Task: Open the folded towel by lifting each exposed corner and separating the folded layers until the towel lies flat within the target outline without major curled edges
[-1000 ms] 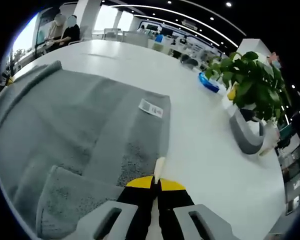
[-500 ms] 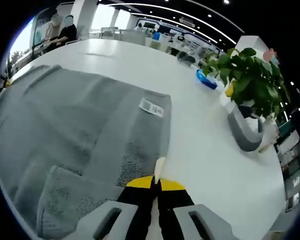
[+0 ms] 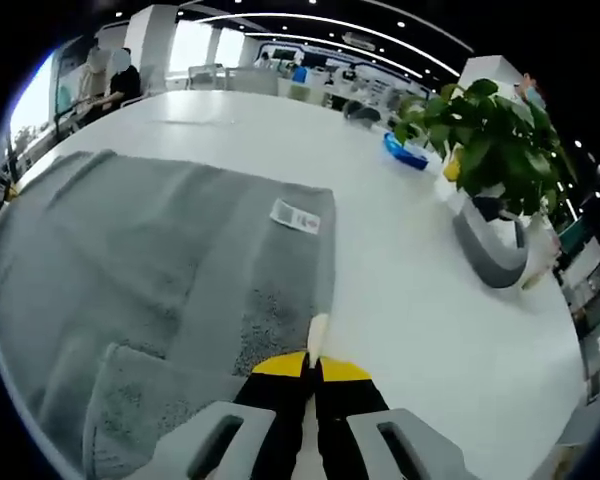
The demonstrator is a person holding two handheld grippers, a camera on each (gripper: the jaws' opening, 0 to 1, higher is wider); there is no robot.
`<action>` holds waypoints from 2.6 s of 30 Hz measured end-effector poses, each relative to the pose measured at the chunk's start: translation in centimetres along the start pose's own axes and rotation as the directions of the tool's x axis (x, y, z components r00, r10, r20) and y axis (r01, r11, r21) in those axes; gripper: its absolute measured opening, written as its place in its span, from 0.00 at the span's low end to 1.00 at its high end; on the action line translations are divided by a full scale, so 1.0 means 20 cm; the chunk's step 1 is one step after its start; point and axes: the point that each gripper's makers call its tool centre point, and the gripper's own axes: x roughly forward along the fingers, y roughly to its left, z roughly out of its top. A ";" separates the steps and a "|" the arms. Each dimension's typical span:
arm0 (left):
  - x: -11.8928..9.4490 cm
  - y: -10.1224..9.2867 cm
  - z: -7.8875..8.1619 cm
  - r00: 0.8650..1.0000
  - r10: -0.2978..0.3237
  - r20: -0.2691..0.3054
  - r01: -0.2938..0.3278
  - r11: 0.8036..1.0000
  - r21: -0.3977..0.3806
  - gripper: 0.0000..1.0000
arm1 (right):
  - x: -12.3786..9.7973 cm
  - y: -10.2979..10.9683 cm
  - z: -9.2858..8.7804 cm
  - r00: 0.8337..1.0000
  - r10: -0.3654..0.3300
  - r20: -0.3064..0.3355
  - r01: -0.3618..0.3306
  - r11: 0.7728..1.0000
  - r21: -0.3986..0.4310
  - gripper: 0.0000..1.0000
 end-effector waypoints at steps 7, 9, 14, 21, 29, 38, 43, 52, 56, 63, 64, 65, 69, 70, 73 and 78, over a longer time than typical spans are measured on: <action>0.01 0.00 0.00 0.998 -0.014 -0.062 0.016 0.999 0.029 0.01 | 0.00 0.00 0.00 0.999 -0.012 -0.032 0.011 1.000 -0.027 0.00; 0.01 0.00 -0.01 0.998 -0.013 -0.059 0.015 0.999 0.035 0.01 | 0.00 0.00 0.00 1.000 -0.006 -0.027 0.006 1.000 -0.006 0.00; 0.01 0.00 -0.01 1.000 -0.018 0.012 0.018 1.000 -0.001 0.01 | -0.01 0.00 -0.01 1.000 0.014 0.002 -0.014 1.000 0.027 0.00; 0.00 0.00 -0.01 0.998 -0.010 0.056 0.013 0.999 -0.048 0.02 | -0.02 -0.04 -0.02 1.000 -0.011 0.014 0.008 0.975 0.221 0.09; -0.15 -0.08 0.05 0.961 -0.069 0.268 0.165 0.920 -0.355 0.04 | -0.26 -0.09 0.02 0.983 -0.095 0.159 0.061 0.977 0.206 0.07; -0.27 -0.27 -0.07 0.967 -0.134 0.215 0.190 0.945 -0.265 0.04 | -0.44 0.14 -0.05 0.987 0.012 0.158 -0.036 0.987 0.156 0.04; -0.31 -0.38 -0.09 0.969 -0.163 0.187 0.201 0.957 -0.210 0.04 | -0.42 0.33 0.00 0.987 0.079 0.138 -0.079 0.997 -0.011 0.03; -0.34 -0.55 -0.12 0.948 -0.276 0.157 0.303 0.934 -0.186 0.04 | -0.24 0.62 0.04 0.981 0.187 0.059 -0.180 0.977 -0.112 0.02; -0.33 -0.61 -0.16 0.947 -0.298 0.119 0.314 0.936 -0.157 0.04 | -0.21 0.62 0.02 0.982 0.187 0.039 -0.184 0.980 -0.082 0.03; -0.30 -0.62 -0.20 0.955 -0.289 0.066 0.294 0.953 -0.079 0.04 | -0.21 0.62 0.01 0.982 0.183 0.055 -0.179 0.981 -0.071 0.02; -0.31 -0.62 -0.20 0.955 -0.290 0.066 0.295 0.953 -0.076 0.04 | -0.21 0.62 0.01 0.982 0.183 0.056 -0.179 0.981 -0.072 0.02; -0.30 -0.62 -0.20 0.955 -0.290 0.063 0.295 0.953 -0.075 0.04 | -0.21 0.62 0.01 0.982 0.182 0.058 -0.177 0.981 -0.073 0.02; -0.30 -0.63 -0.21 0.958 -0.285 0.036 0.286 0.958 -0.028 0.04 | -0.21 0.62 0.01 0.982 0.180 0.055 -0.175 0.981 -0.077 0.02; -0.30 -0.63 -0.21 0.959 -0.281 0.038 0.282 0.959 -0.026 0.04 | -0.21 0.62 0.01 0.982 0.180 0.055 -0.176 0.981 -0.078 0.02; -0.30 -0.63 -0.21 0.960 -0.279 0.029 0.280 0.960 -0.021 0.03 | -0.21 0.62 0.01 0.981 0.185 0.062 -0.181 0.982 -0.062 0.02; -0.30 -0.62 -0.22 0.958 -0.286 0.017 0.286 0.958 -0.024 0.03 | -0.21 0.61 0.01 0.980 0.188 0.066 -0.186 0.982 -0.029 0.02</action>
